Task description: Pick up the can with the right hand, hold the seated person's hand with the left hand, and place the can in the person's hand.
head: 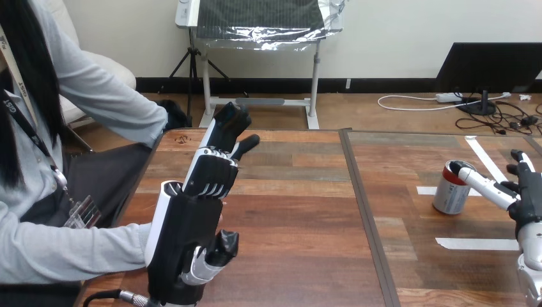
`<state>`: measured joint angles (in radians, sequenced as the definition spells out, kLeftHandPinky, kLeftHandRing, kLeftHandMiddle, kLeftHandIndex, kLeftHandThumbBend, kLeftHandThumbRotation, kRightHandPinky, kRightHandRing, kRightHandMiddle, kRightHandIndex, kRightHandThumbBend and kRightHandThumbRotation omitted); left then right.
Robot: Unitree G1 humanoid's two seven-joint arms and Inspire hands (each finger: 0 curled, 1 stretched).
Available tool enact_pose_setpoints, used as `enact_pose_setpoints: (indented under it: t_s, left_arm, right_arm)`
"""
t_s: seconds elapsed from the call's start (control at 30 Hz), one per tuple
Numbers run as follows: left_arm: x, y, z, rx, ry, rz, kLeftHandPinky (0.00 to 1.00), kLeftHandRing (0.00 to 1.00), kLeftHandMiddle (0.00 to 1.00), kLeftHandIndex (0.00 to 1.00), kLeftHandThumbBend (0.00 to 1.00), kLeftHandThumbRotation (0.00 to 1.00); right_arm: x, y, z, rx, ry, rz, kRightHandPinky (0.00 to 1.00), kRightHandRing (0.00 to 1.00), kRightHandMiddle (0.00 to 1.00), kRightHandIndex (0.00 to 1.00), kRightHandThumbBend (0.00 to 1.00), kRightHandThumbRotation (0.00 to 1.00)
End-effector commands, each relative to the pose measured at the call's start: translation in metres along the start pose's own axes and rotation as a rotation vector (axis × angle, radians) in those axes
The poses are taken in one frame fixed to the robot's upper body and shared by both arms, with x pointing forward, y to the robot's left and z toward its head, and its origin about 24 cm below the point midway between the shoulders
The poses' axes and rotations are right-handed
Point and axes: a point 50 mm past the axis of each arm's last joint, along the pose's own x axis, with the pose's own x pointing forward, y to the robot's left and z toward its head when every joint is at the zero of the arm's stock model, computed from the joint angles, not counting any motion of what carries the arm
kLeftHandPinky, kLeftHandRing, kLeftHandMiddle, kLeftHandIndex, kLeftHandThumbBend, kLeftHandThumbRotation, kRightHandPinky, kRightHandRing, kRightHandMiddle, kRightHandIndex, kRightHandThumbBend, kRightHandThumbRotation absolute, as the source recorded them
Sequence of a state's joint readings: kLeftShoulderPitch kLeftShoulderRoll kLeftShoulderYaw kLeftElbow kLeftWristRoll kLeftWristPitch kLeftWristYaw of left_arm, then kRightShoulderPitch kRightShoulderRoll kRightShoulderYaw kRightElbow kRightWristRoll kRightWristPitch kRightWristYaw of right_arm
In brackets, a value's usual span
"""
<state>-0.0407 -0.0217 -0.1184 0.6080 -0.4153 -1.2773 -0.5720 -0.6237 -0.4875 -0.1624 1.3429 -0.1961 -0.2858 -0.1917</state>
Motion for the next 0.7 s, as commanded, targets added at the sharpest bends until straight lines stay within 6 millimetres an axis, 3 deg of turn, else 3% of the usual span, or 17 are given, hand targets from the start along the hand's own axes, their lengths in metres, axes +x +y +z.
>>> enact_pose_setpoints:
  t_s: [0.0, 0.33, 0.67]
  left_arm:
    - [0.014, -0.0005, 0.0064, -0.002, -0.071, -0.021, 0.92, 0.97, 0.96, 0.96, 0.86, 0.79]
    - [0.0131, -0.0012, 0.0086, -0.01, -0.081, -0.018, 0.91, 0.97, 0.96, 0.96, 0.84, 0.78]
    - [0.0114, 0.0002, 0.0102, -0.02, -0.077, -0.029, 0.89, 0.98, 0.98, 0.96, 0.83, 0.78]
  right_arm:
    - [0.0108, -0.0015, 0.0369, 0.018, -0.082, -0.008, 0.71, 0.87, 0.94, 0.97, 1.0, 0.52]
    - [0.0096, 0.0019, 0.0317, 0.006, -0.057, 0.011, 0.74, 0.89, 0.94, 0.98, 1.0, 0.54]
    - [0.0084, 0.0048, 0.0275, -0.006, -0.044, 0.031, 0.85, 0.94, 0.96, 0.98, 1.0, 0.52]
